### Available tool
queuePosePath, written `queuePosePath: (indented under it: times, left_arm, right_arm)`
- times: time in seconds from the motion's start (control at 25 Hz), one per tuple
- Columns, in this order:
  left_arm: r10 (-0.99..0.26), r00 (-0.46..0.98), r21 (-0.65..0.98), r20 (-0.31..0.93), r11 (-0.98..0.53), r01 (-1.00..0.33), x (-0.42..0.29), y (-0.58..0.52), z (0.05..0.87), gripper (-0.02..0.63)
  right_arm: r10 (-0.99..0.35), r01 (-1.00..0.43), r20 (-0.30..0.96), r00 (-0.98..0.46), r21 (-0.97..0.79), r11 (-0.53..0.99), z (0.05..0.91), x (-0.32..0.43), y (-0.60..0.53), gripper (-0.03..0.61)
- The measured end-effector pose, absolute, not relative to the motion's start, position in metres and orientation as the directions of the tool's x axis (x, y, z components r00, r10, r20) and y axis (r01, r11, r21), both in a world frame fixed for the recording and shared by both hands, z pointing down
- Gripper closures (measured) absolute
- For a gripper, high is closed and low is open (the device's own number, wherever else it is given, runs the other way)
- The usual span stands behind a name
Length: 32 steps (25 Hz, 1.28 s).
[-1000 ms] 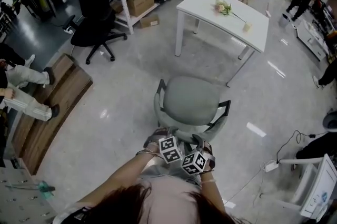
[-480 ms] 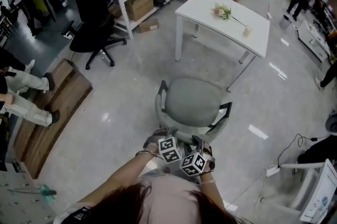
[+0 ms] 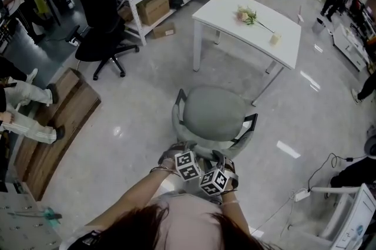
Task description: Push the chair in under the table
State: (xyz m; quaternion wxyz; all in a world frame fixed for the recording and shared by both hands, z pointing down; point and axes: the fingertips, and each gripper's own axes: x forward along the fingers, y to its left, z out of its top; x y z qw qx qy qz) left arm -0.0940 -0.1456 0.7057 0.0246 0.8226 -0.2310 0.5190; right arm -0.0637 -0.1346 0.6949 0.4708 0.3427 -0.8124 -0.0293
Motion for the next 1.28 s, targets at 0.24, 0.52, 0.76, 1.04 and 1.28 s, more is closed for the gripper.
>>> queuePosePath:
  times: [0.24, 0.52, 0.76, 1.04, 1.28]
  left_arm:
    - [-0.362, 0.355, -0.203, 0.862, -0.888, -0.413, -0.081, -0.166, 0.705, 0.382]
    - [-0.365, 0.352, -0.203, 0.862, -0.884, -0.42, -0.061, -0.193, 0.707, 0.382]
    - [-0.367, 0.349, -0.205, 0.862, -0.883, -0.423, -0.05, -0.216, 0.706, 0.382]
    - [-0.361, 0.341, -0.197, 0.868, -0.881, -0.43, -0.034, -0.24, 0.702, 0.382]
    - [-0.364, 0.342, -0.194, 0.866, -0.876, -0.441, -0.025, -0.256, 0.703, 0.382]
  right_arm:
    - [-0.586, -0.525, 0.742, -0.326, 0.373, 0.765, 0.695, -0.05, -0.156, 0.373]
    - [-0.588, -0.52, 0.738, -0.331, 0.377, 0.767, 0.694, -0.03, -0.183, 0.373]
    - [-0.593, -0.512, 0.731, -0.338, 0.385, 0.768, 0.695, -0.019, -0.206, 0.373]
    - [-0.591, -0.499, 0.727, -0.349, 0.389, 0.774, 0.691, -0.003, -0.229, 0.373]
    - [-0.594, -0.49, 0.721, -0.356, 0.398, 0.776, 0.692, 0.006, -0.246, 0.373]
